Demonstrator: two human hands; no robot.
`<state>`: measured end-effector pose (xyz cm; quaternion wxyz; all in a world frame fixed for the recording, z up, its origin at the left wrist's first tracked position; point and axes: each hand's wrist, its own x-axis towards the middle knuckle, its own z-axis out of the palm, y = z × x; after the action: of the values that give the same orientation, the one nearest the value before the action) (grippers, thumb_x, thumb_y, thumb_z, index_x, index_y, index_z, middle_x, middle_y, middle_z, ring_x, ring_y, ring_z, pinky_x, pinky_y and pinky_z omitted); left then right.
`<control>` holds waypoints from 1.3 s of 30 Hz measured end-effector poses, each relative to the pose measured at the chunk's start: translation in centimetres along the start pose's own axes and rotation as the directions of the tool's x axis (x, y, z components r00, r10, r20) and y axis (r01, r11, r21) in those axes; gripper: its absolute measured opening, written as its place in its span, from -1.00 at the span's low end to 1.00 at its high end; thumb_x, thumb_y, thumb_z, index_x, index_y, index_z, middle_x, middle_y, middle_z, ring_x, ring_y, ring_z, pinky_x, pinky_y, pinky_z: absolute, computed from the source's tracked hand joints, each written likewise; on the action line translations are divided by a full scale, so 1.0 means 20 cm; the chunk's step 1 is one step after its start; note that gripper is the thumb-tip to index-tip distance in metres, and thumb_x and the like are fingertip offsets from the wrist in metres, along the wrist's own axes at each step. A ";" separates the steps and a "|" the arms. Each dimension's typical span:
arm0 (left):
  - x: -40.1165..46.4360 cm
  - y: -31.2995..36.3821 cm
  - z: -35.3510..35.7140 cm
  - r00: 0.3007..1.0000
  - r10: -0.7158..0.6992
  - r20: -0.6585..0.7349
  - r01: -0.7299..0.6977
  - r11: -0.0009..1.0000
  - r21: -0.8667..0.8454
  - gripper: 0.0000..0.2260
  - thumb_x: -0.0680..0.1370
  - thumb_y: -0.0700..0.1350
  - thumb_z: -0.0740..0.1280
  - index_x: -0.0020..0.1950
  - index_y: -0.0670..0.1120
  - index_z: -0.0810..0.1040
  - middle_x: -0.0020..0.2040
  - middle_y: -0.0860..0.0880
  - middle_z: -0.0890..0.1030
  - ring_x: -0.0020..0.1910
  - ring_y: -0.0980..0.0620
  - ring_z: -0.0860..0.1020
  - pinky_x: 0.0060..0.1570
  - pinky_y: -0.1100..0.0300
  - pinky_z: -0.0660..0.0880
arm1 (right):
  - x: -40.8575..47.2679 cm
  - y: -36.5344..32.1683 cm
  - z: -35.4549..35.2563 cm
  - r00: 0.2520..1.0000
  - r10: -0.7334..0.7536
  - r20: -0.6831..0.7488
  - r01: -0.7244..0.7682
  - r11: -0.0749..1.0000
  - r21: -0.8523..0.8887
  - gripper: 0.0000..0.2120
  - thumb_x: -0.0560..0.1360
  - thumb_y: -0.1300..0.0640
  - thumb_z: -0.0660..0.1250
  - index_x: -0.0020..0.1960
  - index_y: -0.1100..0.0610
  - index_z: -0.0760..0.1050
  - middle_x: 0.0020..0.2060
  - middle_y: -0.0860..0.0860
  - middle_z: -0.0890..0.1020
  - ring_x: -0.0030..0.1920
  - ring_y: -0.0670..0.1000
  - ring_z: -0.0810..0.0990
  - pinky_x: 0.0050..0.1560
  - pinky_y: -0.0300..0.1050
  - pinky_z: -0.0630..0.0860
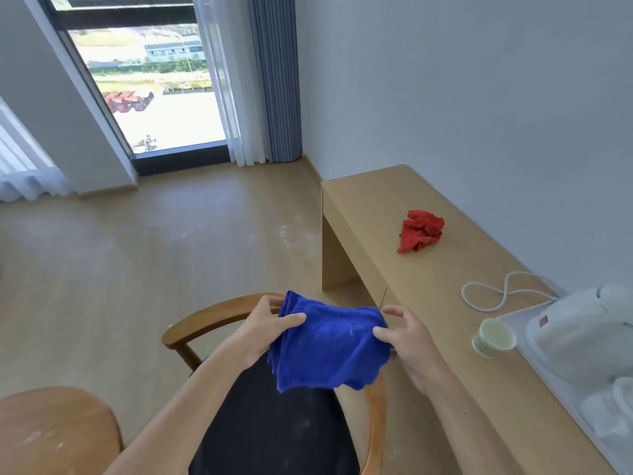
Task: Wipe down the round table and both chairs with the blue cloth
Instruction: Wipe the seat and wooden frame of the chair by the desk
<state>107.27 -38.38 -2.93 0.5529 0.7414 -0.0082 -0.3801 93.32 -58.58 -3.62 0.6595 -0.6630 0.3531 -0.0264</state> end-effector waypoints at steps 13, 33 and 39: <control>-0.04 0.09 0.03 0.896 0.395 0.204 -0.413 0.570 0.710 -0.38 0.38 -0.20 0.38 0.34 0.22 0.29 0.13 0.03 0.40 0.05 0.03 0.45 -0.03 0.24 0.47 | 0.01 0.00 -0.01 0.851 -0.506 0.141 0.473 0.619 -0.627 -0.62 0.38 0.31 0.38 0.12 -0.02 0.55 0.35 0.00 0.23 0.23 -0.01 0.39 0.18 -0.35 0.32; 0.55 -0.33 0.52 0.948 0.157 0.276 -0.305 0.689 0.658 -0.66 0.46 0.09 0.41 0.18 0.08 0.44 -0.07 0.11 0.57 -0.10 0.14 0.56 -0.23 0.34 0.45 | -0.06 0.89 -0.09 0.949 -0.041 -0.313 -0.024 0.979 -0.201 -0.79 0.52 0.17 0.33 0.08 -0.08 0.45 -0.01 -0.15 0.60 0.02 -0.17 0.55 -0.06 -0.37 0.45; 0.84 -0.63 0.90 0.937 0.141 0.320 -0.344 0.544 0.765 -0.65 0.49 0.07 0.40 0.20 -0.04 0.48 0.01 0.04 0.54 -0.04 0.09 0.52 -0.06 0.19 0.52 | 0.10 1.32 -0.02 0.902 0.199 -0.384 -0.317 0.908 -0.273 -0.65 0.58 0.02 0.23 0.35 0.00 0.31 0.25 -0.09 0.48 0.23 -0.06 0.48 0.19 -0.22 0.47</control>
<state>103.76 -55.43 -24.44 0.1954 0.8555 -0.3452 -0.3330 83.16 -56.71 -27.95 0.4646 -0.6948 0.5491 0.0050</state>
